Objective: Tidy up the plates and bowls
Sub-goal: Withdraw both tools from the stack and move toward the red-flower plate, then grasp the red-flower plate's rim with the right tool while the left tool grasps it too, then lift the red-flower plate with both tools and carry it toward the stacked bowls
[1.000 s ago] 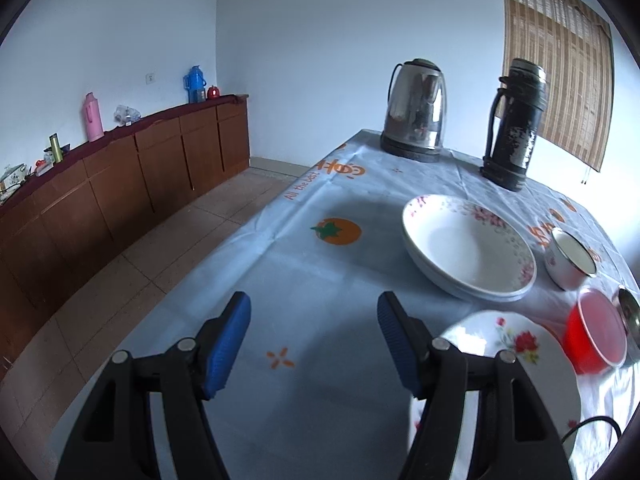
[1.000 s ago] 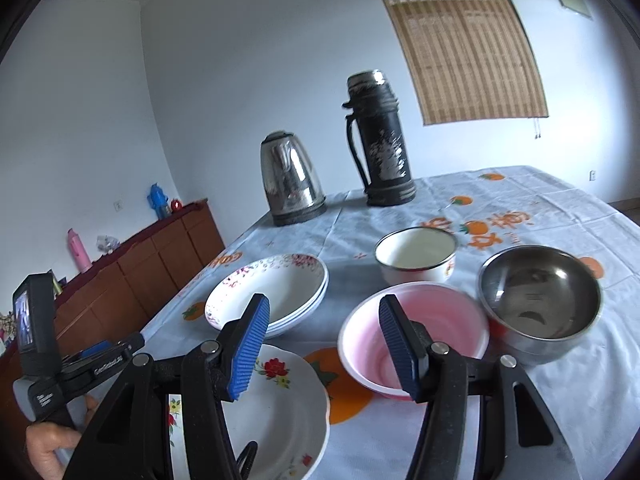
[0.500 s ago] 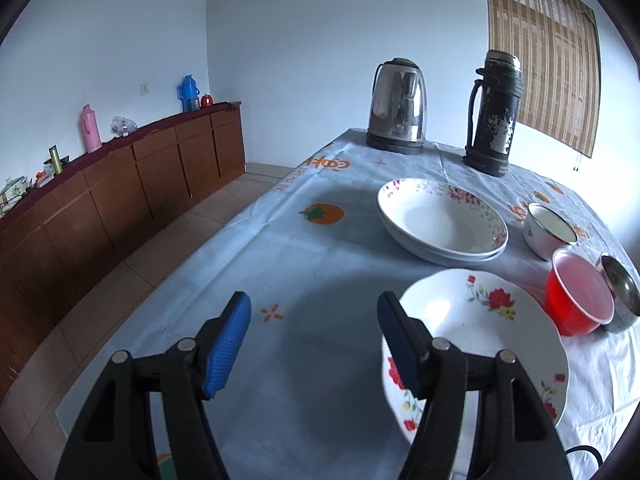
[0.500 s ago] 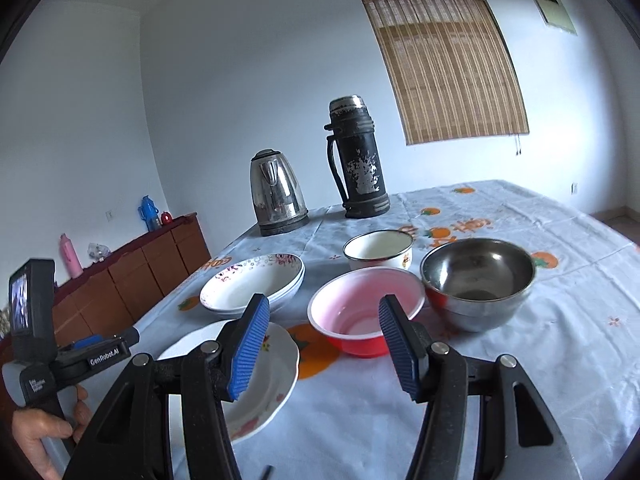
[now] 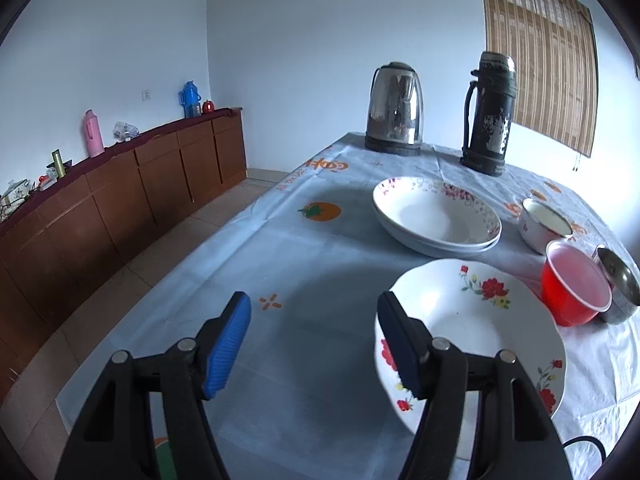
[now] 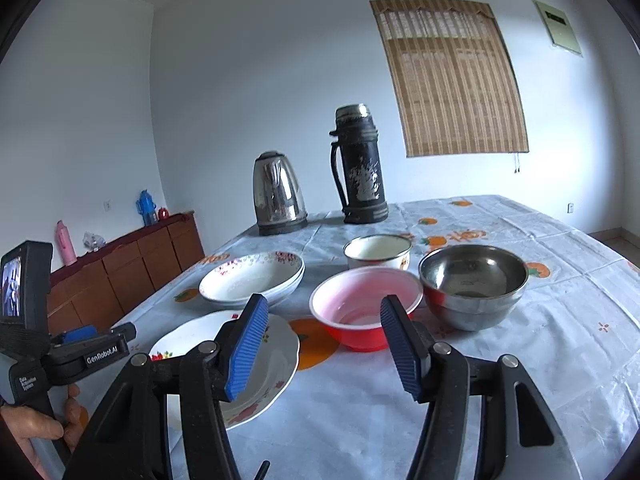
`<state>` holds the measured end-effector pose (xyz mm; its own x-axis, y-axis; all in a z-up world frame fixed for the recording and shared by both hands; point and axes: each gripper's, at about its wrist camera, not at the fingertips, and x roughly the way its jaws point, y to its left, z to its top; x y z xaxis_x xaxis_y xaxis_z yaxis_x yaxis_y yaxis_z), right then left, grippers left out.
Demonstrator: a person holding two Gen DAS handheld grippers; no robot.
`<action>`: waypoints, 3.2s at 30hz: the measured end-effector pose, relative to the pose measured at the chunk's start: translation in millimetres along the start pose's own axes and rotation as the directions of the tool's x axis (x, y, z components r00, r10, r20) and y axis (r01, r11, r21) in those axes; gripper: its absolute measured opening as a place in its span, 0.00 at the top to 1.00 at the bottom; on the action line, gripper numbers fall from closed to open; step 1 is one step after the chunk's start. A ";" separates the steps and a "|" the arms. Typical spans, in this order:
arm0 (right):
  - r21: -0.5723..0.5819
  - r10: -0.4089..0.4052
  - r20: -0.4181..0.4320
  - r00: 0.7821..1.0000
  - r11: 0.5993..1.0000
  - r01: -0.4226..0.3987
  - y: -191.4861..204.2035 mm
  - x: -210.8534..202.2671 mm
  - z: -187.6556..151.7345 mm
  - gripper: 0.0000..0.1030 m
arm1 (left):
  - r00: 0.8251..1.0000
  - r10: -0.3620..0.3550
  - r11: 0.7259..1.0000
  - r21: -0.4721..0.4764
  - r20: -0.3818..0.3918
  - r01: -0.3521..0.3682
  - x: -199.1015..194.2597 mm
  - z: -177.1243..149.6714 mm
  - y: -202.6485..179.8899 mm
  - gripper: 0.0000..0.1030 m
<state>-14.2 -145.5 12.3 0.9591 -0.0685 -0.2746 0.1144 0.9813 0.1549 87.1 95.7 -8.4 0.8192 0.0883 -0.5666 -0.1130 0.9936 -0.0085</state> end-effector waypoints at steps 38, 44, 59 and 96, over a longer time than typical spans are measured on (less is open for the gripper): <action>0.172 0.161 -0.327 0.931 0.979 -0.109 -9.9 49.0 -23.5 0.24 | 0.988 -0.043 0.998 0.039 -0.148 0.050 28.8 -8.8 -7.6 0.27; 0.206 0.194 -0.383 0.903 0.971 -0.122 -7.3 64.0 -28.6 0.28 | 0.978 -0.057 0.996 0.053 -0.198 0.069 38.0 -10.0 -14.6 0.27; 0.248 0.254 -0.461 0.850 0.957 -0.152 1.4 90.4 -35.2 0.47 | 0.962 -0.107 0.994 0.002 -0.250 0.111 49.9 -10.7 -15.8 0.27; 0.308 0.327 -0.513 0.794 0.933 -0.185 9.8 116.2 -41.5 0.76 | 0.917 -0.295 0.954 -0.141 -0.267 0.266 63.2 -7.7 -24.3 0.73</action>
<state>87.6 -136.4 -57.4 0.6658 0.3586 -0.6543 0.0094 0.8728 0.4879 137.3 76.6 -50.4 0.6345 -0.2315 -0.7375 0.0309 0.9609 -0.2751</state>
